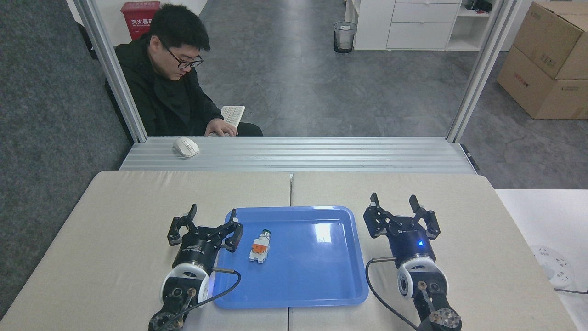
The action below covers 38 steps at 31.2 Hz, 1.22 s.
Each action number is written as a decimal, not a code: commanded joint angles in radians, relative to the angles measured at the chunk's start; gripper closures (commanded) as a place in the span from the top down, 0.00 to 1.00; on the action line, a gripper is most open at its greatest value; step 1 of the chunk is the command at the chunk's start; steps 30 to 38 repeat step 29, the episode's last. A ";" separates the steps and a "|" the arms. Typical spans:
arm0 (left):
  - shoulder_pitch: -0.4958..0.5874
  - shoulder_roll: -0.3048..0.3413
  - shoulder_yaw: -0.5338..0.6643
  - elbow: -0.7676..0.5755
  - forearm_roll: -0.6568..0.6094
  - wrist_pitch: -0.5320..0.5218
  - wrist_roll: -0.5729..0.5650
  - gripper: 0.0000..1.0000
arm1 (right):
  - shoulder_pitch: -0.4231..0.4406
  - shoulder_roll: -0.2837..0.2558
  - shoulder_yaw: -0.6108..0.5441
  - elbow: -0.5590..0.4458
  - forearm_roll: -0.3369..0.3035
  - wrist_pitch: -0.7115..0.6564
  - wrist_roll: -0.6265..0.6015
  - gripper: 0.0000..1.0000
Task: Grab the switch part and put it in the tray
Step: 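Raise the open left gripper away from the switch part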
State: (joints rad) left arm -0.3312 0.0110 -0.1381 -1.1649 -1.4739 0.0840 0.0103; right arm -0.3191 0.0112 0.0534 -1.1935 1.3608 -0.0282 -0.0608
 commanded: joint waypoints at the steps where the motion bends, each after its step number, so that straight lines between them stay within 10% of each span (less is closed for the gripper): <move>1: -0.008 0.078 0.135 -0.053 0.069 -0.001 -0.001 0.99 | 0.000 -0.001 0.000 0.000 0.000 0.001 -0.001 1.00; 38: -0.008 0.069 0.133 -0.150 0.078 -0.006 -0.003 0.99 | 0.000 0.004 -0.004 0.000 0.000 0.001 -0.005 1.00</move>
